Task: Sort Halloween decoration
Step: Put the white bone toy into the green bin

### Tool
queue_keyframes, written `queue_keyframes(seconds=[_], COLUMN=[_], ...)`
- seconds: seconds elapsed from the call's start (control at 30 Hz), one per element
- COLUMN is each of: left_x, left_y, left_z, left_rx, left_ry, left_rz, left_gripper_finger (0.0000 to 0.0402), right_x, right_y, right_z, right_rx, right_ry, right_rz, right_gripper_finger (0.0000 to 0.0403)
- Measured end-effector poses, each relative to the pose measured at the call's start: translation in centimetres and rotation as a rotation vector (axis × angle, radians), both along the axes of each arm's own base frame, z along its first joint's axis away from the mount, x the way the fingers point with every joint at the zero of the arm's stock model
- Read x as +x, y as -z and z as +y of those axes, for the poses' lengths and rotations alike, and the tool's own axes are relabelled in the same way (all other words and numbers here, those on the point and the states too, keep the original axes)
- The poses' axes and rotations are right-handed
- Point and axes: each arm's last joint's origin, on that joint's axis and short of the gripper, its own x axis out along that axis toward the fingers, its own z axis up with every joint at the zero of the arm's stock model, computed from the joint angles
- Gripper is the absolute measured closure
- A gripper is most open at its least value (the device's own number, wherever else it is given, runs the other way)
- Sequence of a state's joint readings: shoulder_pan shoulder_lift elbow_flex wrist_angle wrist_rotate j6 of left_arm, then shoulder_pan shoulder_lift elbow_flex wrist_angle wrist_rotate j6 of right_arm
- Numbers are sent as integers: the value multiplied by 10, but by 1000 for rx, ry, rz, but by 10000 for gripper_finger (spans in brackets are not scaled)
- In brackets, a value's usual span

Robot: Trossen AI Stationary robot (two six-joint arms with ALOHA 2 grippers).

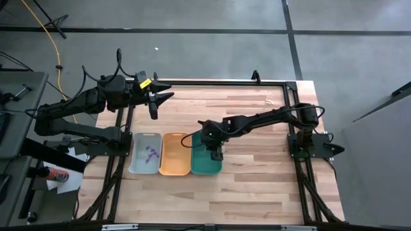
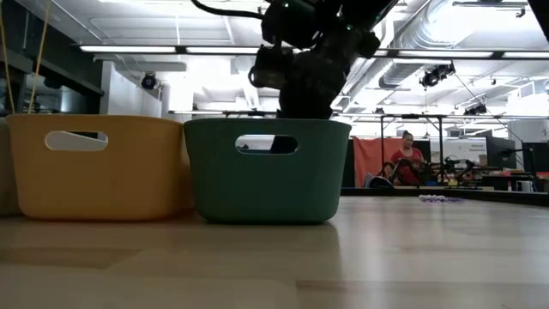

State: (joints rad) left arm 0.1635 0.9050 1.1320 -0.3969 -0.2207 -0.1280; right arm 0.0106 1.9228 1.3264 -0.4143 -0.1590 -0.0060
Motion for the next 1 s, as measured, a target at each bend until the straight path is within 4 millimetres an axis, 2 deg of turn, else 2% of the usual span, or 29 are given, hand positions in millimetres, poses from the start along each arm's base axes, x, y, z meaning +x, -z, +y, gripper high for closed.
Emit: queue_keyframes(seconds=[0.1, 0.23, 0.33, 0.47, 0.6, 0.77, 0.87, 1.0], left_x=[0, 0, 0, 0, 0, 0, 0, 0], left_y=[0, 0, 0, 0, 0, 0, 0, 3], left_z=[0, 0, 0, 0, 0, 0, 0, -1], left_rx=[0, 0, 0, 0, 1, 1, -1, -34], left_ry=[0, 0, 0, 0, -1, -3, -3, 28], left_rz=[0, 0, 0, 0, 2, 3, 3, 16], left_gripper_finger=[254, 254, 254, 254, 254, 254, 254, 254], right_x=[2, 6, 8, -2, -30, -80, -108, -128], right_y=[-8, -32, -55, -80, -102, -110, -115, -132], right_z=[3, 6, 4, -4, -18, -35, -39, -39], right_rx=[-24, -21, -60, -90, -81, -58, -23, 47], right_ry=[-11, -102, -165, -181, -120, 69, 196, 325], right_rz=[15, 31, 45, 75, 52, -58, -212, -532], right_gripper_finger=[269, 221, 209, 207, 206, 206, 206, 206])
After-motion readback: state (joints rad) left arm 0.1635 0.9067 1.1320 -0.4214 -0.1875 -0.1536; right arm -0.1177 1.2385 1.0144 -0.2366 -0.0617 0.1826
